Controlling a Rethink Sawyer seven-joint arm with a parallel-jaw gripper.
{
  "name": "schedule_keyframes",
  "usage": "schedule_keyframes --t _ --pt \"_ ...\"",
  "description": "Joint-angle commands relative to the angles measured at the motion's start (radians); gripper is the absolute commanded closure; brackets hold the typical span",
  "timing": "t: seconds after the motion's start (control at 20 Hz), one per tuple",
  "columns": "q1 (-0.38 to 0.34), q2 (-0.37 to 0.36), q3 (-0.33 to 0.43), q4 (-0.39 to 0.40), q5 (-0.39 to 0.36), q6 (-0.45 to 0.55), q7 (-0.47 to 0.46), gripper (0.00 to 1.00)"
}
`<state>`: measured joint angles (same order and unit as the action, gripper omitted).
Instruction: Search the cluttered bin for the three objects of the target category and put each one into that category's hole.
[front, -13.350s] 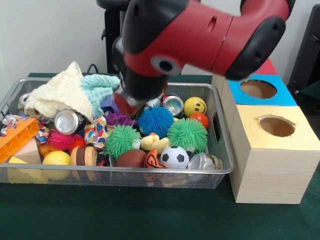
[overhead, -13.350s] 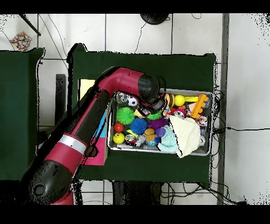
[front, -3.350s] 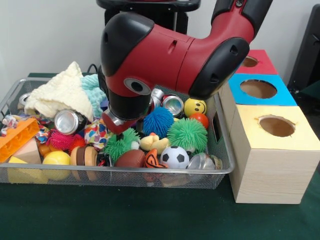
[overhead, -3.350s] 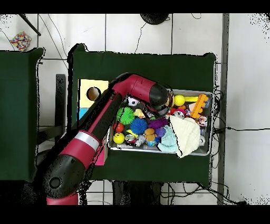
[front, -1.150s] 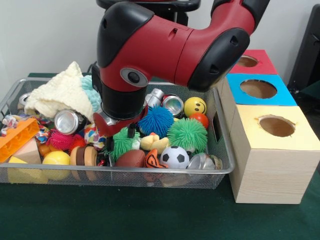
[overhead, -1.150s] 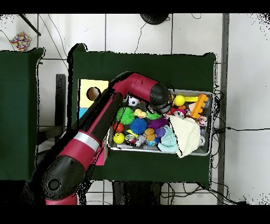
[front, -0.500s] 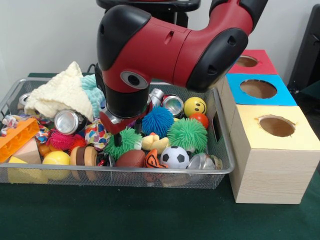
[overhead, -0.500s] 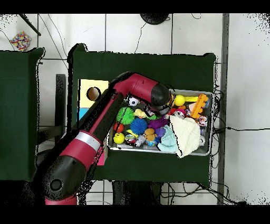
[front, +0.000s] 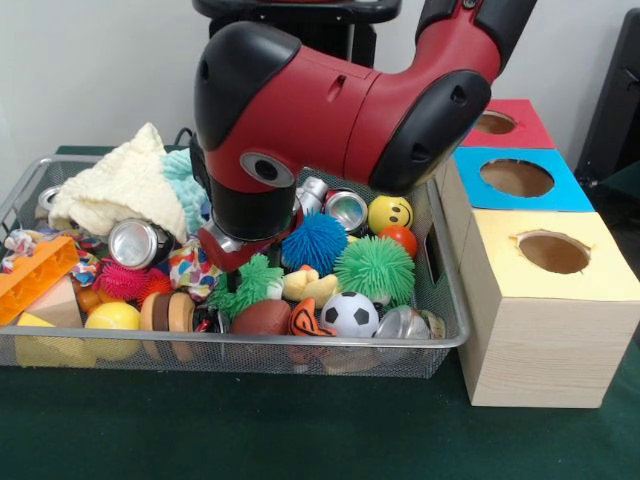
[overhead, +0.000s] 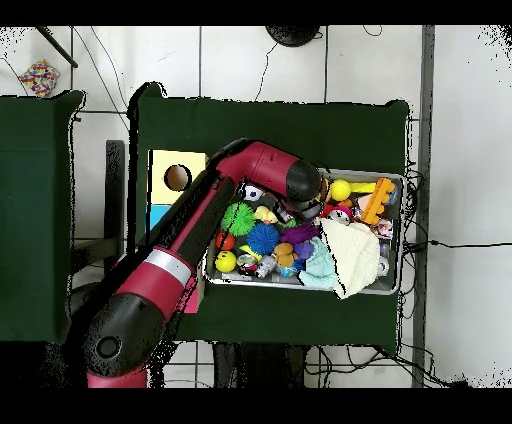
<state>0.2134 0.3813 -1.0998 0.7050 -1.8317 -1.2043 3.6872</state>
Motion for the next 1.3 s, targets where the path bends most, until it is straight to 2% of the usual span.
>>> schedule_keyframes --t 0.05,0.35,0.8,0.85,1.3 --pt "-0.029 0.079 0.089 -0.062 0.019 0.033 0.017 0.00" --pt "-0.029 0.078 0.080 -0.060 0.013 0.026 0.011 0.00" --pt "-0.029 0.026 0.116 -0.041 0.052 0.039 -0.037 0.00" --pt "-0.029 0.024 0.118 -0.038 0.052 0.038 -0.042 1.00" --pt "-0.029 0.020 0.123 -0.035 0.051 0.032 -0.053 1.00"
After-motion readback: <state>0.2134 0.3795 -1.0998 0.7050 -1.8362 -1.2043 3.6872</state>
